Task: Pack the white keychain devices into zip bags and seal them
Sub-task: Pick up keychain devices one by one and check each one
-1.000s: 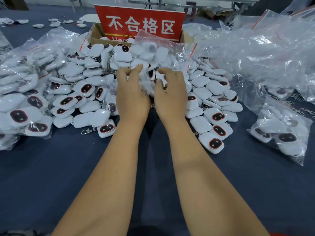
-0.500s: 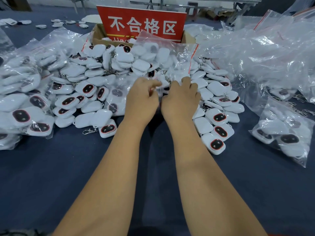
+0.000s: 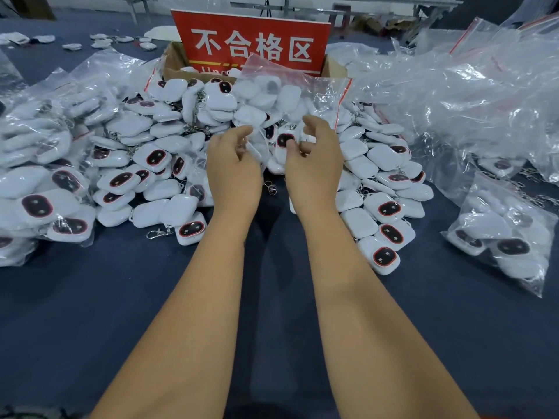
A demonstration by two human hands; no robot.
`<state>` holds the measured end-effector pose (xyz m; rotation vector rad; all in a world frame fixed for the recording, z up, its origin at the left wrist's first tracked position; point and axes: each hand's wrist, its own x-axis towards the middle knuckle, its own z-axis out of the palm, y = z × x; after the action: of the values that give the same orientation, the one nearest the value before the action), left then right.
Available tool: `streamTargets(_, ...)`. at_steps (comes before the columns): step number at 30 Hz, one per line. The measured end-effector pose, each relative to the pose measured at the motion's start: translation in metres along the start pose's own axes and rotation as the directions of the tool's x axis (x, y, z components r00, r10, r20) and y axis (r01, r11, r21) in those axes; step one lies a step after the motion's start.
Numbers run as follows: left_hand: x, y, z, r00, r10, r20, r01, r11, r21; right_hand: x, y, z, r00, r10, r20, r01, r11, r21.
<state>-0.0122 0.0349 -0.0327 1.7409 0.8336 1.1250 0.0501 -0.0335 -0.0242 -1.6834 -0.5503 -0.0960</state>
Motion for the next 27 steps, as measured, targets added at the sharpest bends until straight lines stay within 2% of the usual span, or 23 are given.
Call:
streamTargets(2,0.0,0.002,-0.001,0.999,-0.048,0.008,0.049,0.995,-0.089,0.0,-0.002,0.003,0.989,0.149,0.021,-0.15,0.975,0.164)
streamTargets(4,0.0,0.004,-0.001,0.995,-0.081,0.059,0.088,0.989,-0.119,0.001,-0.002,0.004,0.969,0.234,0.074,-0.246,0.921,0.303)
streamTargets(7,-0.001,0.004,0.001,0.991,-0.064,0.118,0.073,0.994,-0.076,0.001,-0.003,0.004,0.959,0.26,0.114,-0.284,0.852,0.439)
streamTargets(12,-0.001,0.002,0.003,0.996,-0.042,0.075,0.043,0.999,-0.011,0.001,-0.007,0.007,0.94,0.262,0.216,-0.337,0.641,0.69)
streamTargets(17,-0.004,0.008,0.006,0.993,-0.114,0.005,0.114,0.984,-0.14,-0.009,-0.007,0.021,0.909,0.287,0.302,-0.416,0.671,0.614)
streamTargets(20,-0.005,0.007,0.007,0.995,-0.099,0.005,0.099,0.988,-0.12,-0.014,-0.005,0.025,0.884,0.292,0.366,-0.455,0.719,0.525)
streamTargets(23,-0.003,0.004,0.006,0.996,-0.053,0.071,0.055,0.998,-0.024,-0.015,-0.003,0.025,0.891,0.312,0.33,-0.445,0.747,0.494)
streamTargets(27,-0.003,0.004,0.005,0.995,-0.043,0.087,0.043,0.999,0.008,-0.012,0.002,0.022,0.922,0.295,0.251,-0.381,0.808,0.45)
